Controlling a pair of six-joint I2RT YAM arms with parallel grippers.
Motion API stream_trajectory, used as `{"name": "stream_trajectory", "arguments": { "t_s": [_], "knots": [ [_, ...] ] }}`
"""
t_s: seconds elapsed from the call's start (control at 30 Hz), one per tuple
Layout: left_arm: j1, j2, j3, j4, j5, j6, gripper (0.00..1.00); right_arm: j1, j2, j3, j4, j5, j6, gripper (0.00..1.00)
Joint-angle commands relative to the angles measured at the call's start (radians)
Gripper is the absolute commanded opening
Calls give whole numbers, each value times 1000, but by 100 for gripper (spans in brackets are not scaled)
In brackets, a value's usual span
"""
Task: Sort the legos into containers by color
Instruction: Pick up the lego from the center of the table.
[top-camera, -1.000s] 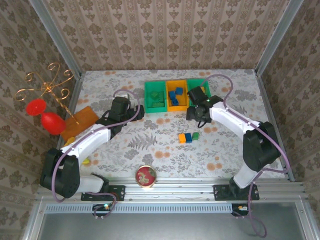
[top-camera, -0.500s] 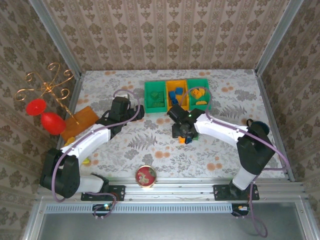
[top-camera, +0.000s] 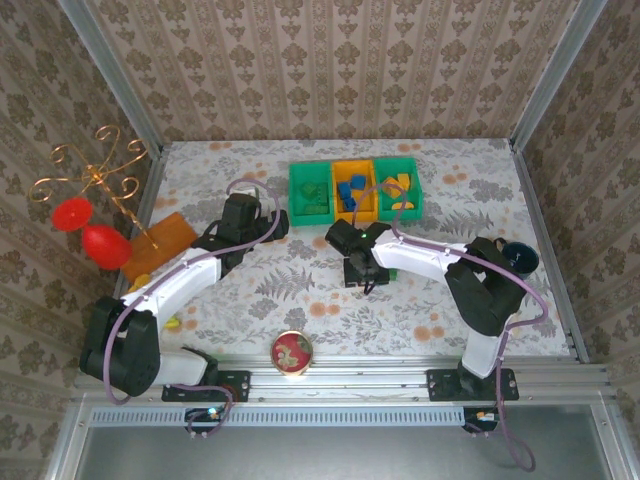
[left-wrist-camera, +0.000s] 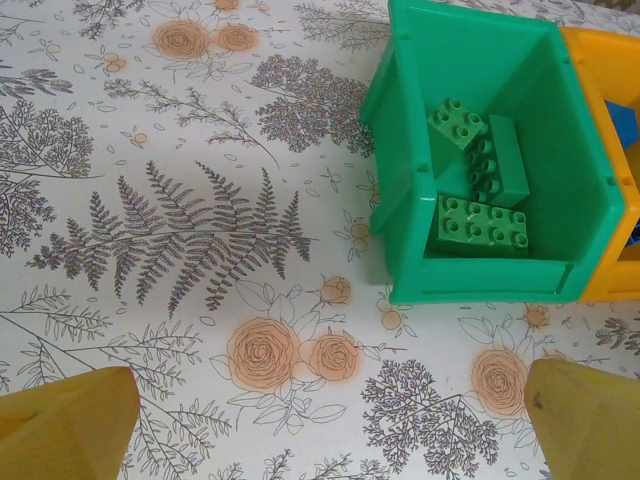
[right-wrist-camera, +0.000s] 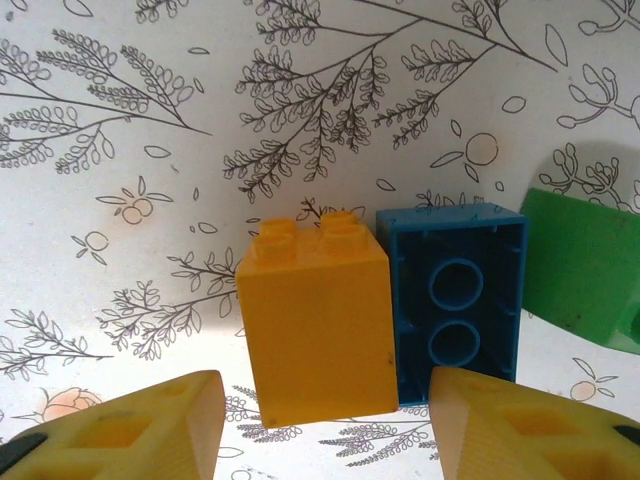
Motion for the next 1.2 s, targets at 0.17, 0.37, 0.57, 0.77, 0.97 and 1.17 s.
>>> {"name": "stream_trajectory", "arguments": {
  "t_s": [0.17,0.37,0.57,0.77,0.97,1.17],
  "knots": [
    [3,0,11,-24,-1,9,100,21,36,57,-48,17,0,46],
    [3,0,11,-24,-1,9,100,30,53,79,-44,13,-7,41],
    [3,0,11,-23,-2,9,100,32,81,97,-53,31,-10,52],
    [3,1,10,-24,-1,8,100,29,118,128,-61,64,-20,58],
    [3,4,22,-31,1,10,100,23,163,168,-48,87,-44,61],
    [3,-13,28,-52,-14,13,100,15,203,195,-30,62,-63,59]
  ]
}}
